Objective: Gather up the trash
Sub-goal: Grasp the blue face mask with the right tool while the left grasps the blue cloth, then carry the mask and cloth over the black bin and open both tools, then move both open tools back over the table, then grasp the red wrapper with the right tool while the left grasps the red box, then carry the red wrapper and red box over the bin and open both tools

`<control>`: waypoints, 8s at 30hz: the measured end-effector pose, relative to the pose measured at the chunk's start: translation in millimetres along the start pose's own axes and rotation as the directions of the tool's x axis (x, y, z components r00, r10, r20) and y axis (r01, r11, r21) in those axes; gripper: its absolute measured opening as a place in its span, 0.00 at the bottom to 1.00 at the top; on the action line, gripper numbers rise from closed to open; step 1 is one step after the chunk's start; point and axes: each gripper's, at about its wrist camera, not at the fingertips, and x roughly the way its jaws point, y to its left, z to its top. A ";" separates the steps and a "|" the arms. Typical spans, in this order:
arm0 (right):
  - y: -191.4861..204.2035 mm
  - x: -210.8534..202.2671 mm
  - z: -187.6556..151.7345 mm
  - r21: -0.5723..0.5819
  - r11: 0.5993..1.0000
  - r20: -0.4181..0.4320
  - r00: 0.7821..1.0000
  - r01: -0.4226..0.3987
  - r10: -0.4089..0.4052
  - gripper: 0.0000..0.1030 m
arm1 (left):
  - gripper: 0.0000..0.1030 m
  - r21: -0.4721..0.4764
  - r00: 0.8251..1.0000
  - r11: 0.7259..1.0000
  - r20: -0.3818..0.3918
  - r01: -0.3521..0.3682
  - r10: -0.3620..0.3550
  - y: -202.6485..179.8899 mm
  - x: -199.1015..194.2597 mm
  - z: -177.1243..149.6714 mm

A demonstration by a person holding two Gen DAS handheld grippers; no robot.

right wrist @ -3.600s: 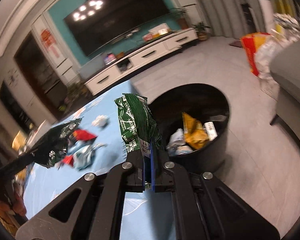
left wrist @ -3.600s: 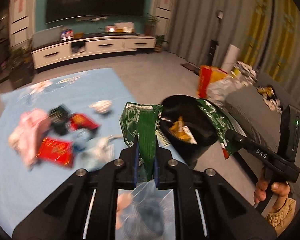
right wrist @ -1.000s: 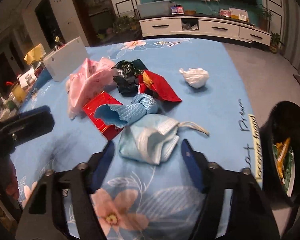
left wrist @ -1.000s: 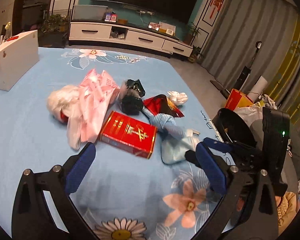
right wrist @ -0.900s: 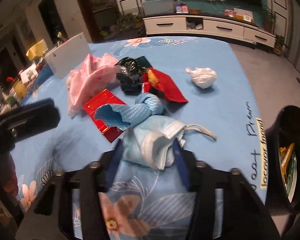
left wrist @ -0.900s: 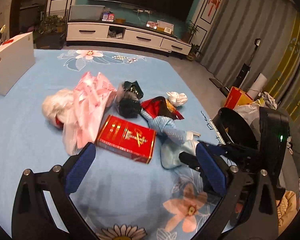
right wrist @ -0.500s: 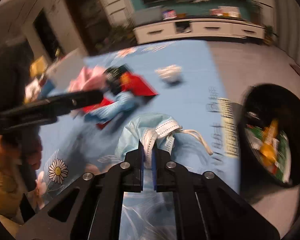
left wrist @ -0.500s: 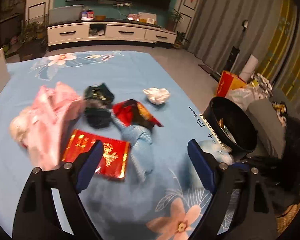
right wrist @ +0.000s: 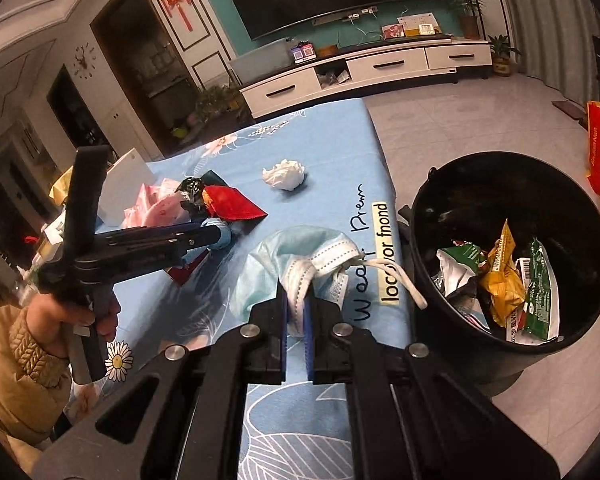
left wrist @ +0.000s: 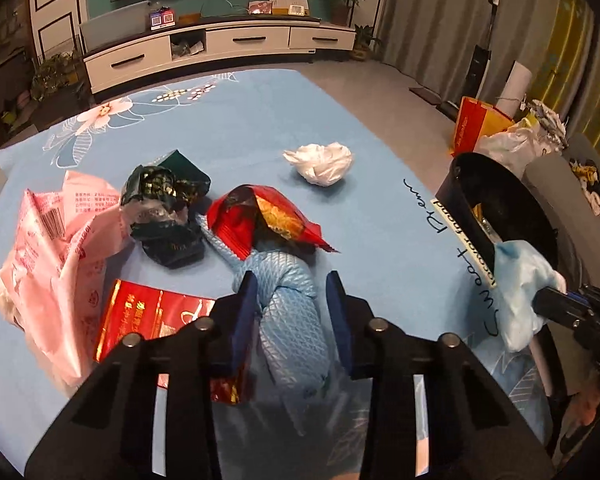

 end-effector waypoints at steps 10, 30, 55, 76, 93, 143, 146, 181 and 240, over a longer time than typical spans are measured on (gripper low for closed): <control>1.9 -8.0 -2.7 0.011 1.000 0.025 1.000 -0.010 0.010 0.07 | 0.16 0.006 0.999 0.999 -0.012 -0.031 0.031 4.0 -6.8 -10.9; 15.4 -36.1 -5.2 0.020 0.997 0.064 0.995 -0.075 0.073 0.07 | 0.14 0.036 0.995 0.999 0.103 -0.012 0.008 -0.5 -128.2 -44.4; 7.6 -64.3 -11.0 0.046 0.995 0.129 0.988 -0.088 0.081 0.07 | 0.14 -0.161 0.920 0.906 0.085 0.391 -0.382 19.7 -174.8 -57.8; -86.2 -88.3 -2.0 0.186 0.979 0.222 0.967 0.079 -0.121 0.07 | 0.14 0.053 0.863 0.864 0.055 0.500 -0.503 -123.7 -75.9 41.3; -142.7 -48.2 -0.9 0.270 0.939 0.149 0.955 0.212 -0.258 0.31 | 0.36 0.138 0.898 0.887 -0.073 0.441 -0.435 -203.4 30.5 60.0; 122.8 48.1 -11.4 -0.207 0.978 -0.140 0.990 -0.002 -0.027 0.67 | 0.97 -0.389 0.996 0.921 0.085 0.014 0.021 110.1 -146.1 -147.5; 123.5 62.5 -6.6 -0.201 0.980 -0.146 0.989 -0.001 -0.029 0.67 | 0.97 -0.403 0.996 0.915 0.091 0.027 0.011 119.7 -141.5 -150.6; 31.3 5.7 3.7 -0.011 0.998 0.021 0.997 -0.067 0.068 0.13 | 0.97 -0.448 0.996 0.890 -0.019 -0.089 0.090 54.2 -52.6 -48.4; -79.8 -84.7 -12.7 0.243 0.962 0.213 0.960 0.125 -0.179 0.13 | 0.76 0.075 0.983 0.989 0.118 0.129 -0.137 -101.2 -85.3 -28.6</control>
